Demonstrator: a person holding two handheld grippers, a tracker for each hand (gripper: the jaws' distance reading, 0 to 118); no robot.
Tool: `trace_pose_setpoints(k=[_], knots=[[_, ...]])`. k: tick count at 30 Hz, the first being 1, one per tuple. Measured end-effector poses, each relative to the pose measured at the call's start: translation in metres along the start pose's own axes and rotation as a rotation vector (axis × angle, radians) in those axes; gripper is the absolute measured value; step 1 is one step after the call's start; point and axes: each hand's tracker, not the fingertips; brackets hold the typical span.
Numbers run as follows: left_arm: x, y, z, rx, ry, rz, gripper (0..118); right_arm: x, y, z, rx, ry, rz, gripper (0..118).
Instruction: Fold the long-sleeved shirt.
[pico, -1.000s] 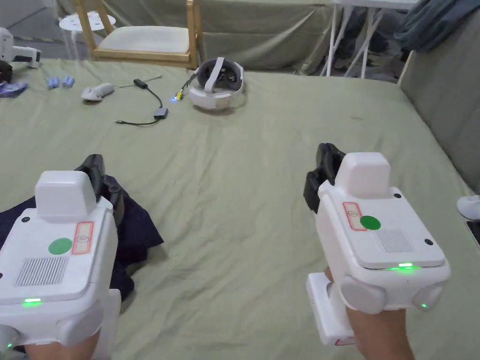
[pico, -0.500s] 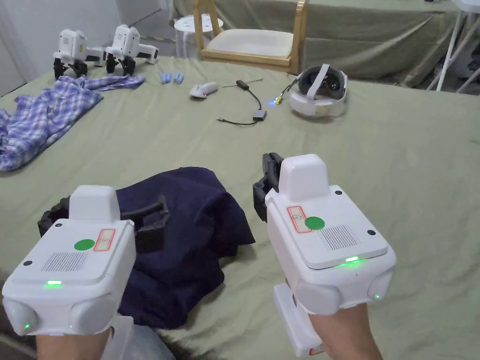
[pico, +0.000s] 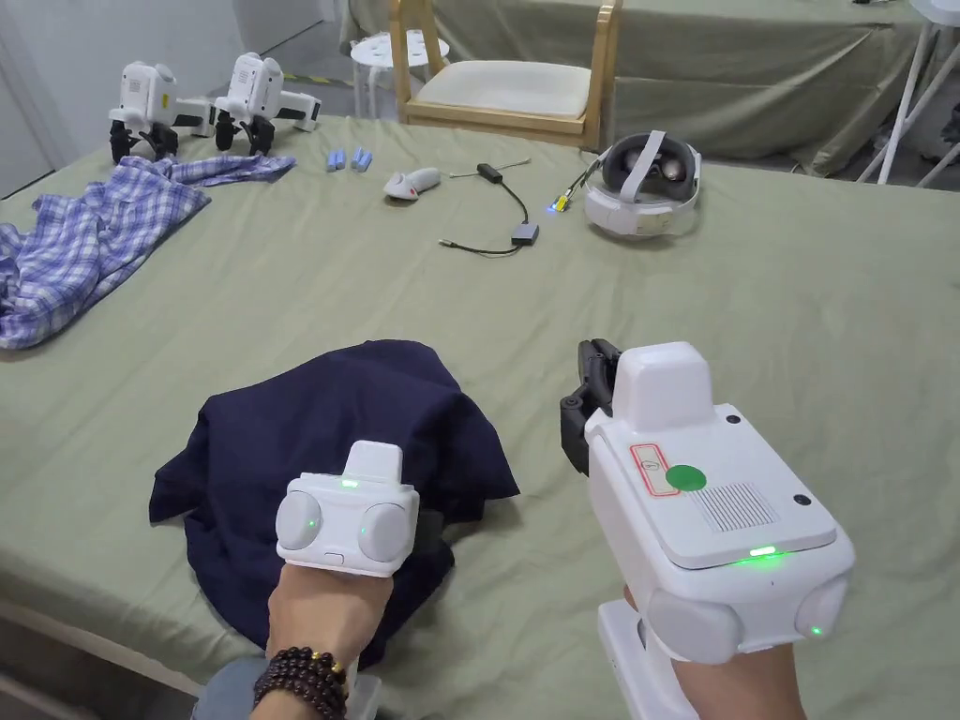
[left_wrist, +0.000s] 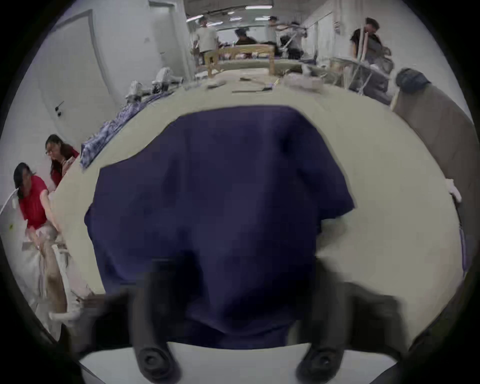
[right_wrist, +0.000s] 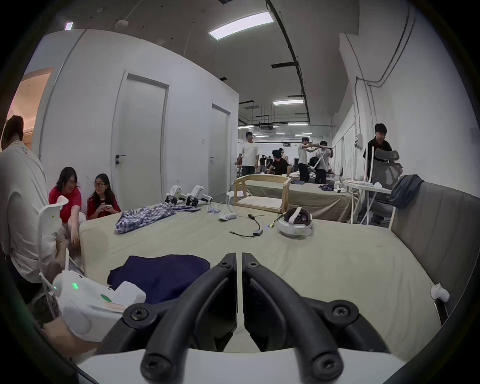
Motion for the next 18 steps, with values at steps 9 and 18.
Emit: trace_pose_setpoints(k=[9, 18], knots=[[-0.019, 0.030, 0.111, 0.273, -0.175, 0.027, 14, 0.030, 0.005, 0.019, 0.028, -0.077, -0.027, 3], [0.116, 0.099, 0.205, 0.480, -0.599, -0.142, 14, 0.126, 0.011, 0.078, 0.062, -0.310, -0.067, 3]])
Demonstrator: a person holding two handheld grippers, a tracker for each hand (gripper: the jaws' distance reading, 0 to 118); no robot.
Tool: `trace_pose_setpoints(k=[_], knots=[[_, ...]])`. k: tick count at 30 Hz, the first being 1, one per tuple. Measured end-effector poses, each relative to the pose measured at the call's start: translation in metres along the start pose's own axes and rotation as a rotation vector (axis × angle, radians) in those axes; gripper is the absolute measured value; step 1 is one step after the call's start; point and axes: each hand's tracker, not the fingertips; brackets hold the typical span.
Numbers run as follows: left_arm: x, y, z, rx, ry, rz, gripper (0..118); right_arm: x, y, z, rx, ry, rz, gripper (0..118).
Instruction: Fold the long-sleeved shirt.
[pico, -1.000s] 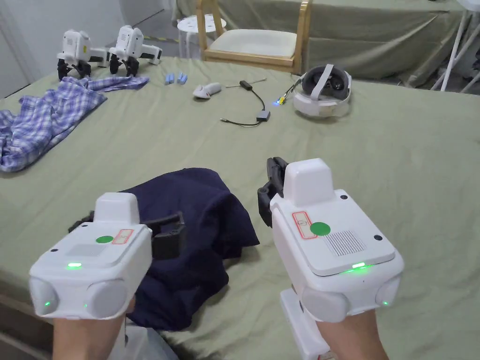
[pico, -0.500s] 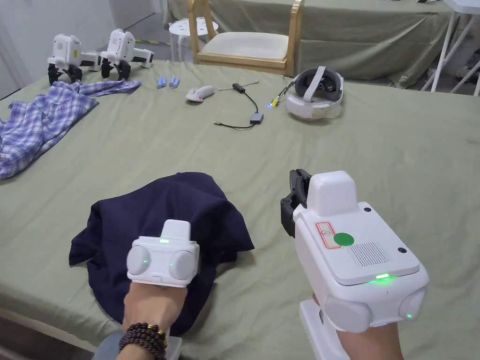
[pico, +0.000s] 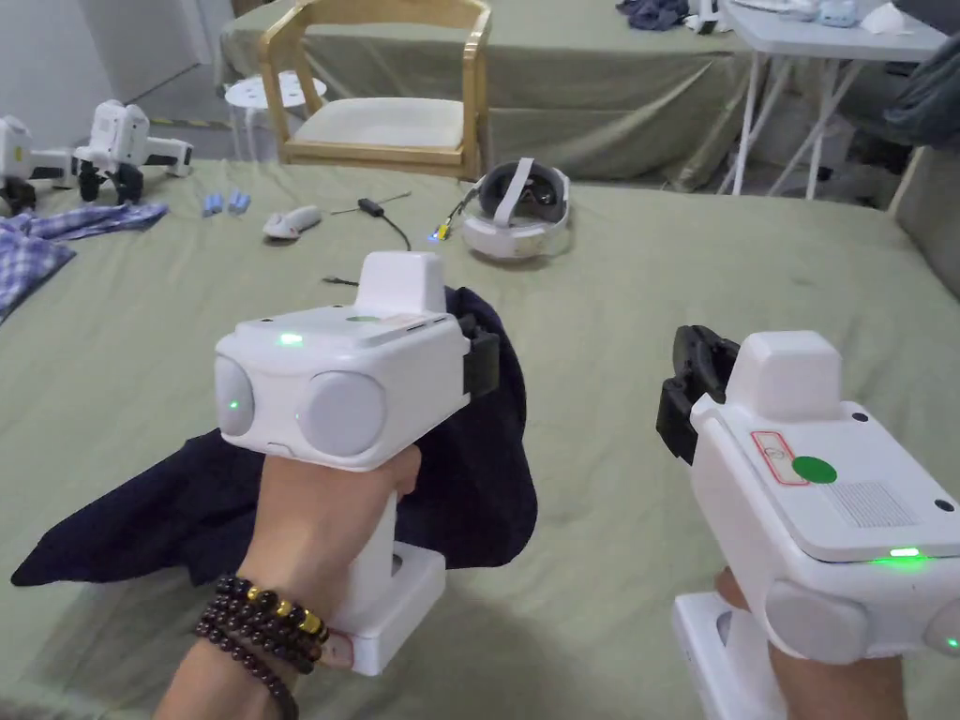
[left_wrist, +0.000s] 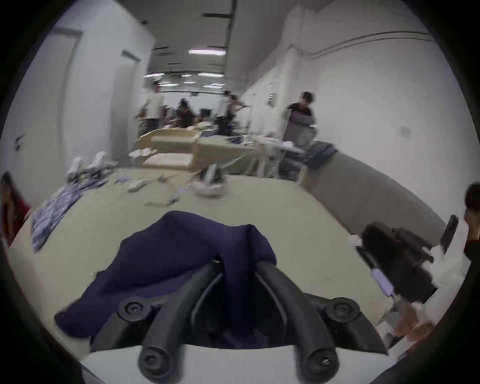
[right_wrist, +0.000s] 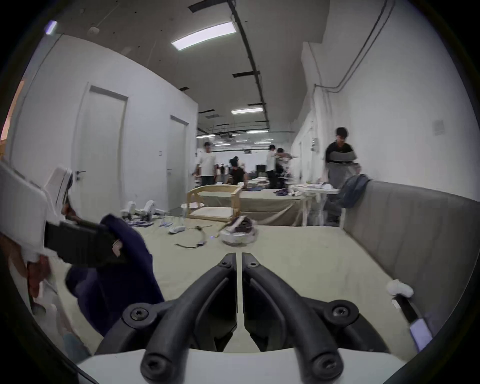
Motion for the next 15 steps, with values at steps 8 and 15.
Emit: trace_pose_setpoints(k=[8, 15], knots=[[0.177, -0.046, -0.136, -0.150, -0.384, -0.050, 14, 0.113, 0.016, 0.059, 0.018, -0.302, -0.040, 2], [0.206, -0.131, -0.176, -0.342, -0.342, -0.028, 25, 0.148, -0.002, 0.087, -0.027, -0.406, -0.031, 2]])
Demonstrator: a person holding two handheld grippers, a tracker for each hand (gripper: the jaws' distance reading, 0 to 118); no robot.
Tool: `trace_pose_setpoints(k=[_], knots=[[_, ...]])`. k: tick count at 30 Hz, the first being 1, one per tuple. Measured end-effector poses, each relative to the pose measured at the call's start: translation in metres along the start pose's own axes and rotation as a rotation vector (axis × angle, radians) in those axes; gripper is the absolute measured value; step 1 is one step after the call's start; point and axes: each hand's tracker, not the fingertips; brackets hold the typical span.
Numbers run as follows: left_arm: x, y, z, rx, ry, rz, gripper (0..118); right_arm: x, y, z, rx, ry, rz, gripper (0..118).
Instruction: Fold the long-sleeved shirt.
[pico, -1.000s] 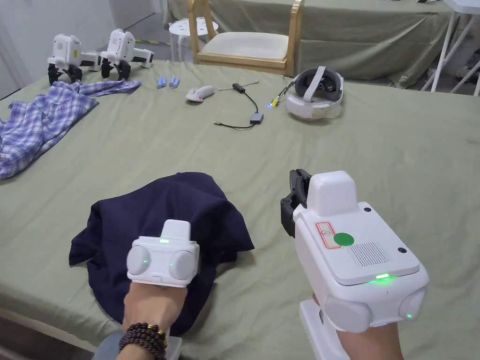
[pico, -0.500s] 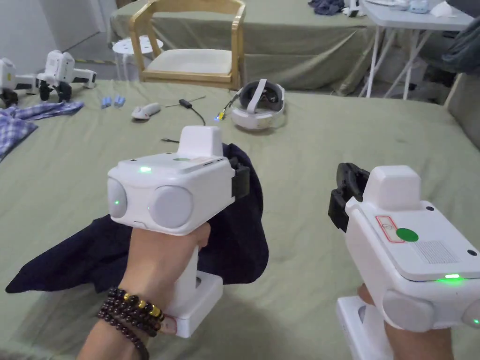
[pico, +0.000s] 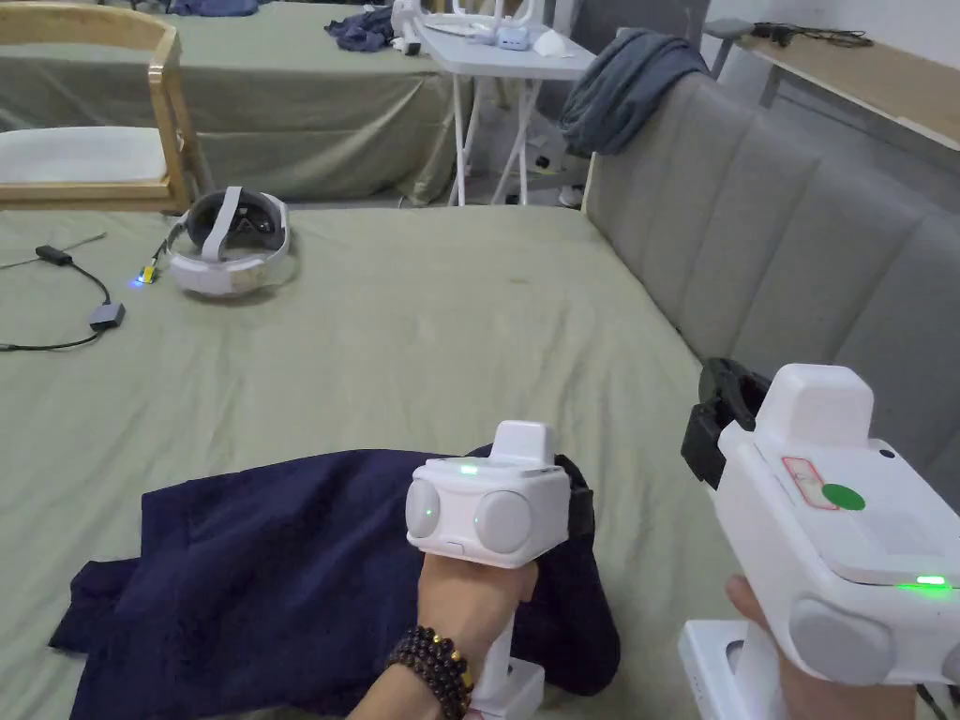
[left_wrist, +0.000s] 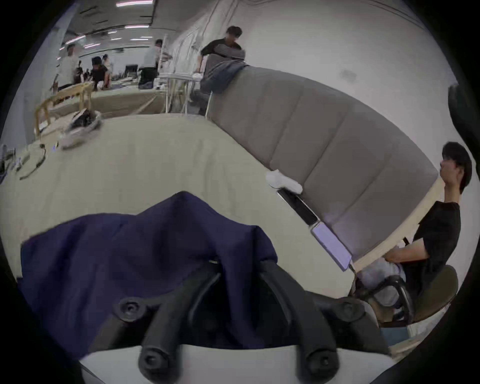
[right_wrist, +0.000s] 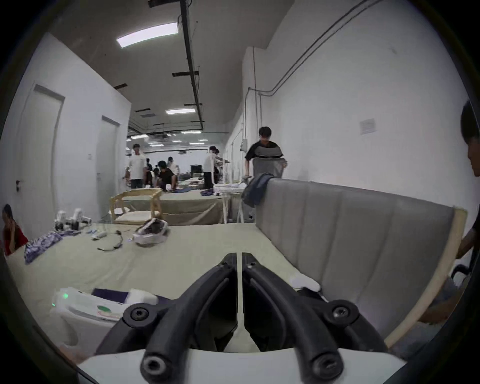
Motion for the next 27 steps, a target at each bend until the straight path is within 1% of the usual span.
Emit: trace_pose_setpoints(k=[1, 2, 3, 4, 5, 6, 8, 9, 10, 11, 13, 14, 15, 16, 17, 18, 19, 20, 21, 23, 24, 25, 26, 27], knots=[[-0.005, 0.002, 0.006, 0.027, 0.007, 0.021, 45, 0.000, -0.002, -0.001, -0.004, 0.006, 0.000, 2], [-0.012, 0.008, 0.017, 0.076, 0.002, 0.013, 75, 0.000, -0.003, -0.001, -0.010, 0.017, -0.004, 2], [-0.017, 0.010, 0.028, 0.130, -0.002, -0.007, 100, -0.004, -0.004, -0.004, -0.009, 0.038, -0.018, 2], [-0.023, 0.013, 0.045, 0.181, -0.015, -0.036, 109, -0.007, -0.004, -0.005, 0.000, 0.065, -0.037, 2], [-0.028, 0.022, 0.060, 0.301, 0.012, -0.042, 106, -0.011, -0.004, -0.005, 0.012, 0.085, -0.040, 2], [-0.036, 0.022, 0.075, 0.287, 0.049, -0.041, 107, -0.017, -0.003, -0.005, 0.019, 0.100, -0.030, 2], [-0.051, 0.017, 0.099, 0.322, 0.113, -0.045, 109, -0.027, 0.001, -0.008, 0.007, 0.136, -0.010, 3], [-0.064, 0.021, 0.136, 0.388, 0.151, -0.034, 109, -0.033, 0.002, -0.009, -0.002, 0.160, 0.009, 3], [-0.071, 0.015, 0.154, 0.435, 0.174, -0.042, 109, -0.038, 0.004, -0.009, -0.019, 0.175, 0.018, 6], [-0.079, 0.003, 0.174, 0.485, 0.190, -0.064, 110, -0.043, 0.004, -0.012, -0.044, 0.189, 0.048, 9], [-0.088, -0.012, 0.215, 0.492, 0.270, -0.044, 109, -0.056, 0.003, -0.012, -0.043, 0.195, 0.141, 8], [-0.095, -0.023, 0.228, 0.495, 0.308, -0.019, 107, -0.062, 0.001, -0.011, -0.034, 0.183, 0.169, 7], [-0.103, -0.034, 0.239, 0.502, 0.353, 0.011, 101, -0.065, -0.002, -0.014, -0.030, 0.181, 0.159, 0], [-0.110, -0.043, 0.247, 0.516, 0.388, 0.032, 82, -0.067, -0.003, -0.014, -0.031, 0.185, 0.142, 0], [-0.118, -0.049, 0.252, 0.512, 0.421, 0.048, 55, -0.070, -0.004, -0.014, -0.027, 0.184, 0.115, 0], [-0.125, -0.054, 0.255, 0.483, 0.452, 0.044, 21, -0.071, -0.005, -0.015, -0.032, 0.200, 0.076, 0], [-0.132, -0.058, 0.256, 0.451, 0.478, 0.034, 6, -0.069, -0.006, -0.017, -0.041, 0.220, 0.066, 0], [-0.139, -0.062, 0.255, 0.425, 0.524, 0.030, 5, -0.070, -0.007, -0.019, -0.045, 0.233, 0.071, 0], [-0.133, -0.065, 0.254, 0.425, 0.543, 0.018, 4, -0.073, -0.009, -0.019, -0.044, 0.225, 0.077, 0], [-0.139, -0.070, 0.257, 0.416, 0.479, 0.086, 4, -0.071, -0.009, -0.018, -0.041, 0.222, 0.079, 0], [-0.142, -0.073, 0.258, 0.408, 0.473, 0.108, 4, -0.069, -0.009, -0.019, -0.046, 0.230, 0.075, 0], [-0.141, -0.071, 0.261, 0.408, 0.487, 0.096, 4, -0.070, -0.009, -0.019, -0.052, 0.238, 0.075, 0], [-0.142, -0.074, 0.262, 0.405, 0.509, 0.083, 10, -0.070, -0.009, -0.019, -0.055, 0.241, 0.079, 0], [-0.146, -0.076, 0.262, 0.393, 0.543, 0.071, 32, -0.070, -0.008, -0.018, -0.056, 0.240, 0.083, 0]])
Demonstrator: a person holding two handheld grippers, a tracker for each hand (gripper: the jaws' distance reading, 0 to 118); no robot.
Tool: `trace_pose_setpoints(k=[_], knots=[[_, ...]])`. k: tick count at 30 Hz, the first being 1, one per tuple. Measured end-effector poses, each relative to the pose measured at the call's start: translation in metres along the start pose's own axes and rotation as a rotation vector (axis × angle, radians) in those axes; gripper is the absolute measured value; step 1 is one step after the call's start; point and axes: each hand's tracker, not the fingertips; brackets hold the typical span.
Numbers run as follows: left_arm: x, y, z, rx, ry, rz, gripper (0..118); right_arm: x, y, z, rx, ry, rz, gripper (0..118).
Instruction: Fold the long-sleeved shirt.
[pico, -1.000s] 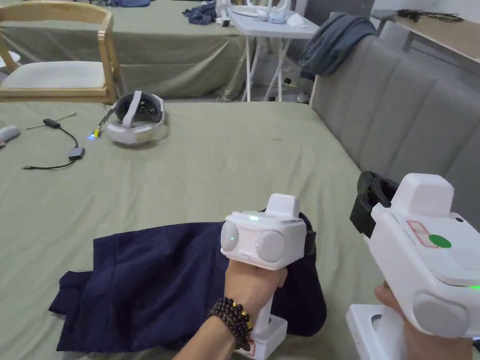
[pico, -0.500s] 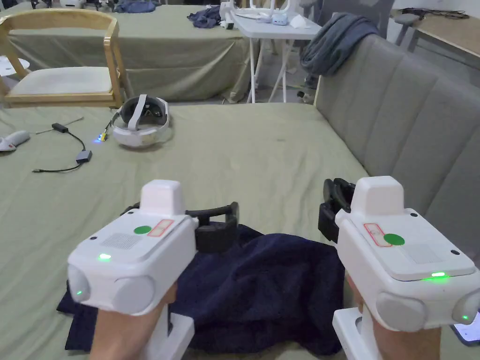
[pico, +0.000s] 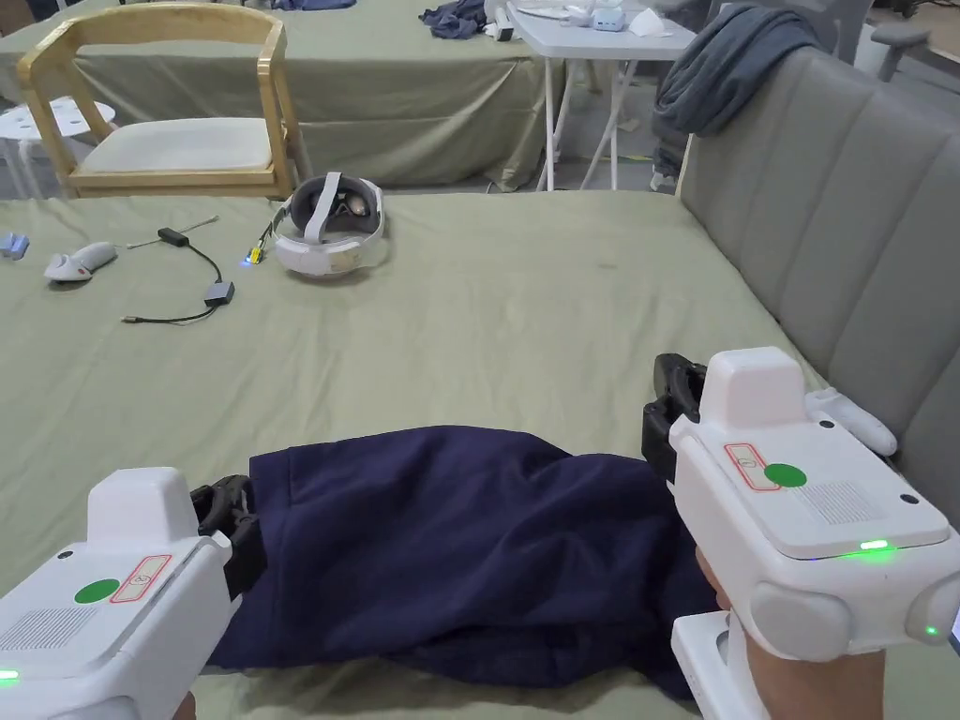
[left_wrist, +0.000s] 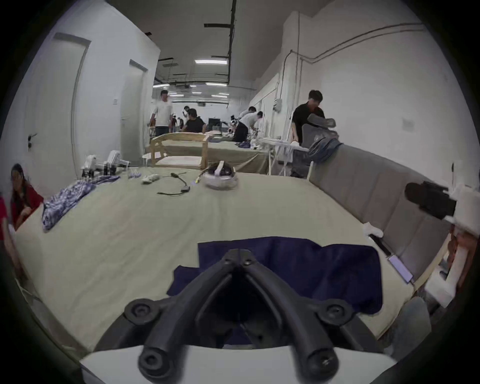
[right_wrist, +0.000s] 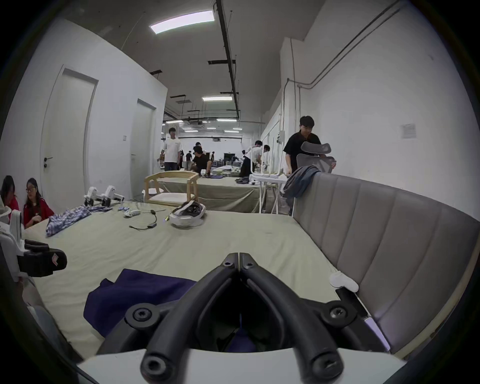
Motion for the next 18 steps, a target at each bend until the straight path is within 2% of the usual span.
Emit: trace_pose_setpoints(k=[1, 2, 3, 4, 5, 7, 9, 11, 12, 14, 15, 18], knots=[[-0.005, -0.003, -0.003, -0.023, 0.042, -0.014, 68, 0.000, 0.000, 0.000, -0.001, 0.000, 0.001, 0], [-0.007, -0.003, -0.009, -0.071, 0.063, -0.020, 68, 0.001, 0.000, 0.000, -0.005, 0.003, -0.002, 0], [-0.013, -0.007, -0.016, -0.158, 0.064, -0.019, 79, 0.001, -0.001, -0.002, -0.008, 0.007, -0.008, 0], [-0.017, -0.013, -0.022, -0.230, 0.076, -0.019, 107, 0.001, 0.001, 0.000, -0.010, 0.008, -0.011, 0], [-0.022, -0.021, -0.023, -0.242, 0.088, -0.012, 109, 0.000, 0.001, -0.001, -0.014, 0.008, -0.011, 0], [-0.017, -0.035, -0.019, -0.309, 0.088, -0.038, 98, -0.001, -0.001, -0.003, -0.024, 0.013, -0.008, 0], [-0.015, -0.057, -0.028, -0.424, 0.094, -0.062, 100, -0.001, -0.005, -0.006, -0.037, 0.021, -0.021, 0], [-0.018, -0.074, -0.077, -0.470, 0.090, -0.072, 98, -0.002, -0.008, -0.009, -0.057, 0.029, -0.027, 0], [-0.017, -0.080, -0.083, -0.469, 0.083, -0.062, 89, -0.001, -0.011, -0.011, -0.077, 0.031, -0.026, 0], [-0.017, -0.090, -0.100, -0.495, 0.054, -0.003, 35, 0.002, -0.015, -0.015, -0.121, 0.018, -0.039, 0], [-0.016, -0.092, -0.102, -0.498, 0.029, 0.021, 22, 0.007, -0.017, -0.017, -0.140, 0.007, -0.058, 0], [-0.012, -0.084, -0.091, -0.475, 0.013, 0.025, 14, 0.031, -0.021, -0.029, -0.214, -0.012, -0.105, 0]])
